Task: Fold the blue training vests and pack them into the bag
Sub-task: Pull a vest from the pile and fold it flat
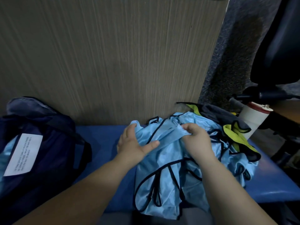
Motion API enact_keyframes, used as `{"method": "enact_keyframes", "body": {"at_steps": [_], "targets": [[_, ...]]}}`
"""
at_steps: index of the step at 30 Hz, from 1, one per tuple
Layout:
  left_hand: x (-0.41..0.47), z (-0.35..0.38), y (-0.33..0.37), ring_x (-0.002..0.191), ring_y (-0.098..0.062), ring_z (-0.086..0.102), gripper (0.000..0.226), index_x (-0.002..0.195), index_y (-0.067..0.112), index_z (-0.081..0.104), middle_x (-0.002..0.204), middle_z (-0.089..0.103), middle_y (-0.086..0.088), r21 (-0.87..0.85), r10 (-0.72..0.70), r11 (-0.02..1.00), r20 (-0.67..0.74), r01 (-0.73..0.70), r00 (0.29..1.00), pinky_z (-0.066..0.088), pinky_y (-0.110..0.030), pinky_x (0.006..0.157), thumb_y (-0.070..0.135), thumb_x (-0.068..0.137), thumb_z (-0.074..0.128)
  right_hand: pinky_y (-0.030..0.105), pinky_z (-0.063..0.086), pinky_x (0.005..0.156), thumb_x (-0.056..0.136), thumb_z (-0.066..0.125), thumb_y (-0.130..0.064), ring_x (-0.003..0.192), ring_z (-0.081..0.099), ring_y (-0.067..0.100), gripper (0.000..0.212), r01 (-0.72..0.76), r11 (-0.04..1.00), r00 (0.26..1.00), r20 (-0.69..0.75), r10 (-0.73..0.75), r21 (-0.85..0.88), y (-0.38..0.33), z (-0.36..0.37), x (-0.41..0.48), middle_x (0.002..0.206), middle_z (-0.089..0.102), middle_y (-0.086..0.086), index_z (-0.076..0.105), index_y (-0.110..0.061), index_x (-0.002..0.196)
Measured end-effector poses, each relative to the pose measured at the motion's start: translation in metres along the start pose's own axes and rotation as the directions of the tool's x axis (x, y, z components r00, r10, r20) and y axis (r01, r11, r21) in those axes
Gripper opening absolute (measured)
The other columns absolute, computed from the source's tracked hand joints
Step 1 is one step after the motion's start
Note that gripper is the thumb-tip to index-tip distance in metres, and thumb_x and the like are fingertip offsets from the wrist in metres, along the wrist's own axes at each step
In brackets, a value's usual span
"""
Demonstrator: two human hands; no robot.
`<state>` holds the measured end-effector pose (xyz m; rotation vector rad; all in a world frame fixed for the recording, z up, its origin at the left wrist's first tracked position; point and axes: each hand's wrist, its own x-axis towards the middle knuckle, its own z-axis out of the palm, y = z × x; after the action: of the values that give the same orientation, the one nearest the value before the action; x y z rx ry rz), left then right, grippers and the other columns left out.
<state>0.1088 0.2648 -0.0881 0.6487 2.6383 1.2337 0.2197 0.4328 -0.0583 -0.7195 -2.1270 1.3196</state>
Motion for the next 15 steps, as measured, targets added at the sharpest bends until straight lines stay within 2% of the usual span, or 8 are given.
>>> {"method": "enact_keyframes", "body": {"at_steps": [1, 3, 5, 8, 10, 12, 14, 15], "targets": [[-0.001, 0.003, 0.002, 0.142, -0.015, 0.024, 0.116, 0.153, 0.031, 0.010, 0.156, 0.023, 0.004, -0.129, 0.075, 0.989, 0.017, -0.073, 0.997, 0.025, -0.037, 0.116, 0.058, 0.065, 0.080, 0.030, 0.056, 0.070, 0.082, 0.053, 0.004, 0.079, 0.066, 0.014, 0.035, 0.030, 0.999, 0.998, 0.050, -0.032, 0.038, -0.003, 0.008, -0.004, 0.086, 0.070, -0.010, 0.064, -0.029, 0.083], [-0.006, 0.009, 0.007, 0.134, -0.002, 0.034, 0.123, 0.152, 0.034, 0.005, 0.148, 0.035, 0.011, -0.344, 0.212, 0.927, 0.156, -0.148, 0.965, 0.029, -0.021, 0.108, 0.042, 0.061, 0.088, 0.043, 0.057, 0.085, 0.076, 0.054, 0.001, 0.094, 0.069, 0.019, 0.038, 0.064, 0.993, 0.978, 0.191, -0.083, 0.104, -0.006, 0.023, -0.012, 0.100, 0.072, -0.003, 0.067, -0.029, 0.095], [-0.007, 0.012, 0.008, 0.123, 0.004, 0.047, 0.116, 0.149, 0.035, 0.015, 0.138, 0.046, 0.017, -0.370, 0.294, 0.909, 0.239, -0.193, 0.925, 0.036, -0.012, 0.099, 0.038, 0.058, 0.087, 0.038, 0.053, 0.093, 0.074, 0.052, 0.001, 0.106, 0.066, 0.018, 0.044, 0.070, 0.984, 0.921, 0.369, -0.126, 0.162, -0.008, 0.034, -0.020, 0.110, 0.070, 0.001, 0.065, -0.025, 0.106], [-0.005, 0.011, -0.002, 0.102, -0.005, 0.061, 0.049, 0.117, 0.029, 0.053, 0.107, 0.063, 0.014, -0.241, 0.283, 0.936, 0.093, -0.255, 0.954, 0.041, -0.004, 0.078, 0.018, 0.076, 0.079, 0.024, 0.050, 0.094, 0.083, 0.044, 0.021, 0.107, 0.065, 0.008, 0.053, 0.037, 0.976, 0.819, 0.553, -0.154, 0.216, -0.007, 0.037, -0.025, 0.111, 0.068, 0.000, 0.060, -0.016, 0.117], [-0.003, 0.007, -0.014, 0.096, -0.011, 0.064, 0.025, 0.101, 0.034, 0.061, 0.096, 0.067, 0.012, -0.218, 0.179, 0.960, -0.014, -0.178, 0.984, 0.046, -0.014, 0.078, 0.018, 0.086, 0.072, 0.018, 0.049, 0.088, 0.086, 0.046, 0.019, 0.099, 0.065, 0.003, 0.052, 0.055, 0.976, 0.846, 0.509, -0.158, 0.212, -0.007, 0.029, -0.023, 0.105, 0.068, -0.005, 0.061, -0.026, 0.109], [0.000, -0.001, -0.023, 0.093, -0.015, 0.068, 0.015, 0.096, 0.028, 0.067, 0.093, 0.072, 0.007, -0.360, 0.034, 0.932, -0.054, -0.051, 0.998, 0.053, -0.028, 0.082, 0.020, 0.086, 0.073, 0.023, 0.049, 0.081, 0.089, 0.056, 0.008, 0.086, 0.065, 0.002, 0.044, 0.088, 0.980, 0.930, 0.338, -0.145, 0.177, -0.004, 0.017, -0.015, 0.096, 0.069, -0.009, 0.062, -0.034, 0.099], [0.002, -0.013, -0.027, 0.090, -0.021, 0.071, 0.016, 0.100, 0.017, 0.070, 0.095, 0.075, -0.003, -0.528, -0.103, 0.846, -0.017, 0.079, 0.994, 0.056, -0.036, 0.085, 0.017, 0.085, 0.075, 0.025, 0.046, 0.081, 0.087, 0.067, -0.009, 0.084, 0.061, -0.002, 0.032, 0.143, 0.990, 0.974, 0.180, -0.140, -0.002, -0.001, 0.000, -0.006, 0.096, 0.068, -0.013, 0.061, -0.038, 0.098], [0.003, -0.020, -0.028, 0.090, -0.024, 0.071, 0.016, 0.101, 0.013, 0.070, 0.095, 0.075, -0.007, -0.590, -0.150, 0.797, 0.017, 0.131, 0.989, 0.056, -0.039, 0.085, 0.015, 0.085, 0.074, 0.025, 0.045, 0.084, 0.085, 0.073, -0.020, 0.093, 0.059, 0.000, 0.030, 0.142, 0.983, 0.977, 0.173, -0.121, -0.115, 0.004, -0.008, -0.002, 0.104, 0.065, -0.015, 0.061, -0.040, 0.104]]}}
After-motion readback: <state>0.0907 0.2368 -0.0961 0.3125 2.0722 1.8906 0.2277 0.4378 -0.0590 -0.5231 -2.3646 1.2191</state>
